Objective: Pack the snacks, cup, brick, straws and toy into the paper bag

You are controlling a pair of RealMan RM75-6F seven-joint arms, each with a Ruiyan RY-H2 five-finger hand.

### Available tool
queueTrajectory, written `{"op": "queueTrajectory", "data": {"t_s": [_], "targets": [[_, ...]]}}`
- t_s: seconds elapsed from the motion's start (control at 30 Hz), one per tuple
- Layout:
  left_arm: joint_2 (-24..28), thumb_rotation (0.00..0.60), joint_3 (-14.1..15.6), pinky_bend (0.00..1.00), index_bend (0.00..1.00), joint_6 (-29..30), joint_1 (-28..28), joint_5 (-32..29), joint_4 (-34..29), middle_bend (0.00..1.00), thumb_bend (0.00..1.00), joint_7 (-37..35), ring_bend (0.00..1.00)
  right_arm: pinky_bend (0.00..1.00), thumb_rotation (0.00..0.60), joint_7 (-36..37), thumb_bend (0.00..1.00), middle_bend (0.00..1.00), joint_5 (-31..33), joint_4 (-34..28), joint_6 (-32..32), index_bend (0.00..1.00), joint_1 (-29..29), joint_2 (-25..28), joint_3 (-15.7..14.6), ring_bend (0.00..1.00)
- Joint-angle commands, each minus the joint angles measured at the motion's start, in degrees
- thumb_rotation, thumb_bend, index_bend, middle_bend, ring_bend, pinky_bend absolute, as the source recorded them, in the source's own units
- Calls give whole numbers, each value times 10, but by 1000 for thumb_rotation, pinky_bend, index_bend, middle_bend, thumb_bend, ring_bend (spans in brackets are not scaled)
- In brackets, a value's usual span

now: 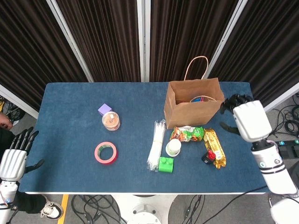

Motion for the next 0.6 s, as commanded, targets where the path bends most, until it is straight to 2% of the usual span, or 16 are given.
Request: {"op": "queueTrajectory", "data": {"t_s": [0.03, 0.13, 0.3, 0.6], "targets": [[-1, 600, 2, 136, 114, -1, 0, 1, 0, 105, 183, 1, 9, 444, 600, 33, 0, 484, -40, 45, -44, 507, -24, -26, -60, 352], [-2, 600, 2, 136, 114, -2, 0, 2, 0, 105, 183, 2, 9, 412, 600, 41, 0, 394, -43, 82, -87, 428, -16, -58, -84, 256], [-3, 600, 2, 136, 113, -1, 1, 0, 4, 105, 183, 2, 9, 394, 600, 35, 0, 360, -38, 136, -132, 387, 4, -121, -98, 210], [-7, 600, 0, 136, 114, -3, 6, -11, 22, 105, 183, -14, 9, 391, 600, 9, 0, 344, -38, 196, -127, 376, 31, -212, -78, 195]]}}
